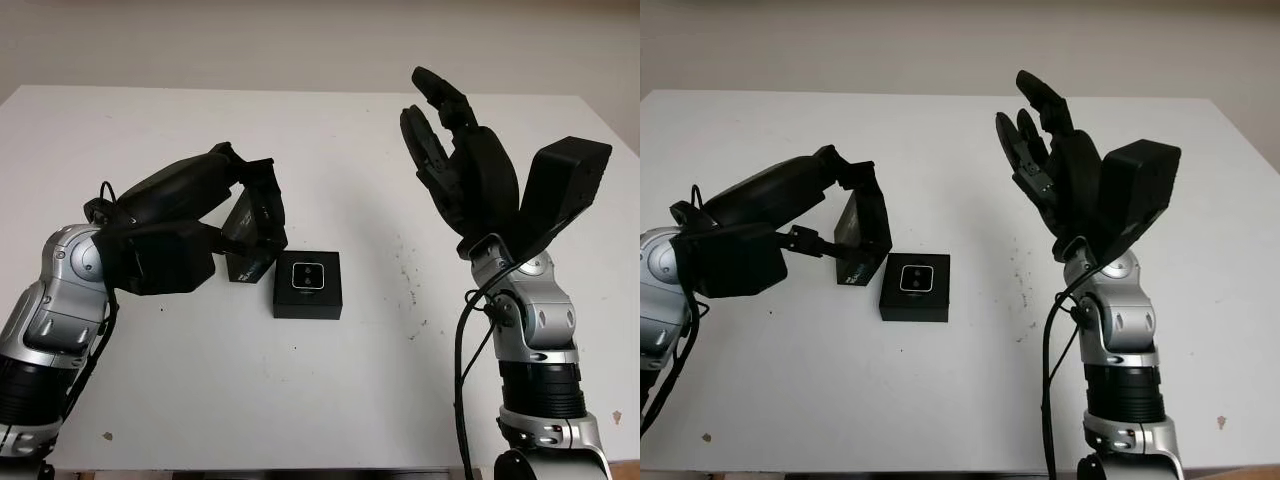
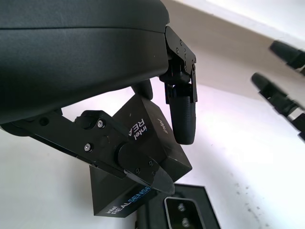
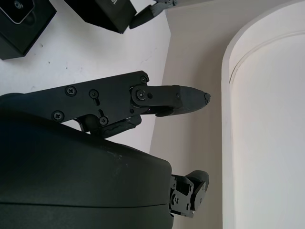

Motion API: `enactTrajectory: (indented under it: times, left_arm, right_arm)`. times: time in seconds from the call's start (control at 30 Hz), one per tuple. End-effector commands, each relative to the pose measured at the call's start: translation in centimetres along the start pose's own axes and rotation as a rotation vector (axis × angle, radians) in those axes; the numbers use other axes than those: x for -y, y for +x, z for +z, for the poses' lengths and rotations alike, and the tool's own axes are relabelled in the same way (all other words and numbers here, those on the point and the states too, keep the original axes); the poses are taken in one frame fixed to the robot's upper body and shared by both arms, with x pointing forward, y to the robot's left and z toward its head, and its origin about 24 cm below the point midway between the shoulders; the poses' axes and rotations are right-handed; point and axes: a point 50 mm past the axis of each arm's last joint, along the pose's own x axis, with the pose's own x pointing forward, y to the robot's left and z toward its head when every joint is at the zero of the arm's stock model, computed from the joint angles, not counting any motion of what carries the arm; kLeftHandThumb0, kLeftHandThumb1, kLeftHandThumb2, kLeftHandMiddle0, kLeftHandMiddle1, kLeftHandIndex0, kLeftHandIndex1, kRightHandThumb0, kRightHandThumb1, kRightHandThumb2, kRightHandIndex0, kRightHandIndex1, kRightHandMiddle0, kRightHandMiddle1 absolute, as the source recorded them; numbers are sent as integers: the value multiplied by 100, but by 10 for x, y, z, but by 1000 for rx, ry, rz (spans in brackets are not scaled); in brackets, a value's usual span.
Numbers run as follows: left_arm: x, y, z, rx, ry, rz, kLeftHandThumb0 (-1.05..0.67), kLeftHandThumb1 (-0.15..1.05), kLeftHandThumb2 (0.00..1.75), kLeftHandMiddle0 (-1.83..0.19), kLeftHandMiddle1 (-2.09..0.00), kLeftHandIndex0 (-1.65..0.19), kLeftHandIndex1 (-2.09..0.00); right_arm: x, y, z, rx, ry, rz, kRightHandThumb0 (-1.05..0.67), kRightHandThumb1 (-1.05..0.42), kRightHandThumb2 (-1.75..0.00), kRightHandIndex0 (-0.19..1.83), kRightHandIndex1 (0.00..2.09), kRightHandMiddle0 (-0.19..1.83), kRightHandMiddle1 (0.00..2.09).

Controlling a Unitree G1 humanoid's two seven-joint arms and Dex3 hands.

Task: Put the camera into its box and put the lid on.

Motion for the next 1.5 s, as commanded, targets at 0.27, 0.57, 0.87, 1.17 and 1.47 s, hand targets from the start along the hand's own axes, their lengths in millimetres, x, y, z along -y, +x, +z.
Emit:
enactTrajectory:
  times: [0.27, 0.57, 0.87, 1.17, 1.47]
  left_arm:
    - [-9, -1, 13, 24, 23, -6, -12, 94, 6, -22, -179, -29, -157]
    - [-4, 2, 19, 57, 29, -64, -10, 93, 5, -30, -172, -33, -157]
    - [2, 6, 21, 43, 3, -169, -8, 94, 5, -26, -173, -29, -162]
    - [6, 9, 25, 61, -19, -237, -9, 96, 6, -26, -184, -28, -170]
    - [6, 11, 26, 55, -41, -272, -8, 96, 5, -30, -177, -29, -169]
  right_arm:
    - [1, -2, 2, 13, 7, -6, -51, -105, -30, -2, 6, -19, 60]
    - [0, -2, 1, 13, 6, -10, -50, -105, -30, -1, 6, -19, 59]
    - [0, -3, 1, 19, 8, -13, -50, -105, -30, -2, 6, -19, 59]
    - [0, -3, 0, 25, 13, -21, -50, -105, -30, -3, 5, -19, 60]
    - [-2, -3, 0, 24, 17, -25, -51, -105, -29, -2, 6, -19, 65]
